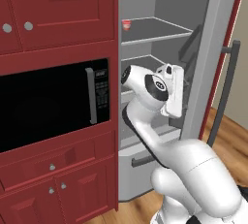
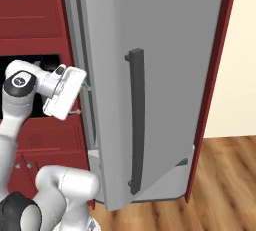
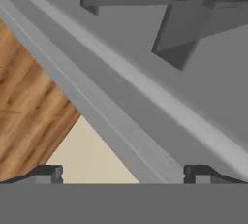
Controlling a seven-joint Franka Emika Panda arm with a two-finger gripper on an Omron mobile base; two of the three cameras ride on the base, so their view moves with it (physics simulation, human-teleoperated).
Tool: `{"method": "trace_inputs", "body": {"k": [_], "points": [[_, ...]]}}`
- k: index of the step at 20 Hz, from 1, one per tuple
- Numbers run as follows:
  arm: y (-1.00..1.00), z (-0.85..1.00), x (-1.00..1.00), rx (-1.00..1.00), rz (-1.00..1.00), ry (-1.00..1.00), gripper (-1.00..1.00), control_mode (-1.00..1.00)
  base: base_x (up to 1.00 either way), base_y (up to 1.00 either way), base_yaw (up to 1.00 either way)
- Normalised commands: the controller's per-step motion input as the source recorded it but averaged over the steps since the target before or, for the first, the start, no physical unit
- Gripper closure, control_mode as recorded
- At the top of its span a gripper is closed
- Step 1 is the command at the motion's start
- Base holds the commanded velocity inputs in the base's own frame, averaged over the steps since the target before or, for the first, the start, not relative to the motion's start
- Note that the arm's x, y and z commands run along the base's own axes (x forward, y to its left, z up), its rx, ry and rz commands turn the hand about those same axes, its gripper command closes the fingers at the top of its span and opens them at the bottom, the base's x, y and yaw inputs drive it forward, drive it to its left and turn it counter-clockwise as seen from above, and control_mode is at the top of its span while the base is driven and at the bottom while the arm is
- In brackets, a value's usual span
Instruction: Retrieve the butter from the fridge and place it on a plate on the dining table. Then retrieve the butter knife by the fridge and place it near the plate.
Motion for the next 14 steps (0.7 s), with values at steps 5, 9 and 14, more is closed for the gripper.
{"method": "trace_inputs", "body": {"k": [5,9,14], "points": [[-0.54,-0.04,-0.51,0.0,0.0,0.12,-1.0,-1.0,0.0,0.0,0.0],[-0.75,0.0,-0.71,0.0,0.0,0.06,-1.0,-1.0,0.0,0.0,0.0],[-0.99,0.0,-0.58,0.01,0.0,0.12,-1.0,-1.0,0.0,0.0,0.0]]}}
